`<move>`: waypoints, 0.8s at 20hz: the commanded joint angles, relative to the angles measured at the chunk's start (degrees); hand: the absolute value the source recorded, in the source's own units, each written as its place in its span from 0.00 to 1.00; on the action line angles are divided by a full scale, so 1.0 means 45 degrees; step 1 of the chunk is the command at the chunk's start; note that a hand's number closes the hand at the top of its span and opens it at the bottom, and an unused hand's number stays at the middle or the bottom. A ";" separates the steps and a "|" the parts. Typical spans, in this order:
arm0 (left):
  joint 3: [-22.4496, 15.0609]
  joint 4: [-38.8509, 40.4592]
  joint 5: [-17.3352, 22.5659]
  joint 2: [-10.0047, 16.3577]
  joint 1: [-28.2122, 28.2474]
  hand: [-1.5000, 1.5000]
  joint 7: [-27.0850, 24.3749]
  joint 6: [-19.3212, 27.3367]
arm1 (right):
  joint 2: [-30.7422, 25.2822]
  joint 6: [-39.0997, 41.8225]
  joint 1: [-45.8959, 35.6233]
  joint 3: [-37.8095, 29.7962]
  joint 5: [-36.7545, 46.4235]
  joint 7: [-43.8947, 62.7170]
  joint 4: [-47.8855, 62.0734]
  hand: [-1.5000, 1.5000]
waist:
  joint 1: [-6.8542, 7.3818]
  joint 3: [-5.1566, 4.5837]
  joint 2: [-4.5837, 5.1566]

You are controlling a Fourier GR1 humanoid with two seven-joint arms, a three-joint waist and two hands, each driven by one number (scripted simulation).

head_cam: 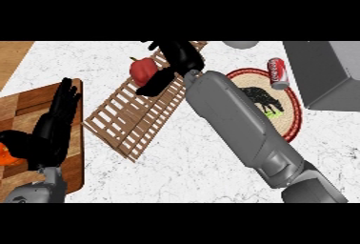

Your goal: Pick the bell pepper from the placemat and place it in the tiered shelf

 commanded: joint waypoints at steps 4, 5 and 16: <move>0.0143 0.0340 0.0004 0.0055 -0.0418 0.50 0.0083 -0.0073 | 0.0002 0.0212 -0.0931 -0.0778 -0.1553 -0.1858 0.1404 0.00 | -0.0039 0.0001 0.0019; 0.0764 0.0425 0.0504 0.0494 -0.0220 0.50 0.0146 -0.0440 | -0.0026 0.0720 -0.0269 -0.1186 -0.1228 -0.2043 0.0620 0.00 | -0.0287 0.0004 -0.0048; 0.0649 -0.0362 0.0316 0.0294 0.0583 0.50 0.0028 -0.0319 | -0.2208 0.1015 -0.0737 -0.3657 -0.2708 -0.0393 0.0303 0.00 | -0.0353 0.0006 -0.0097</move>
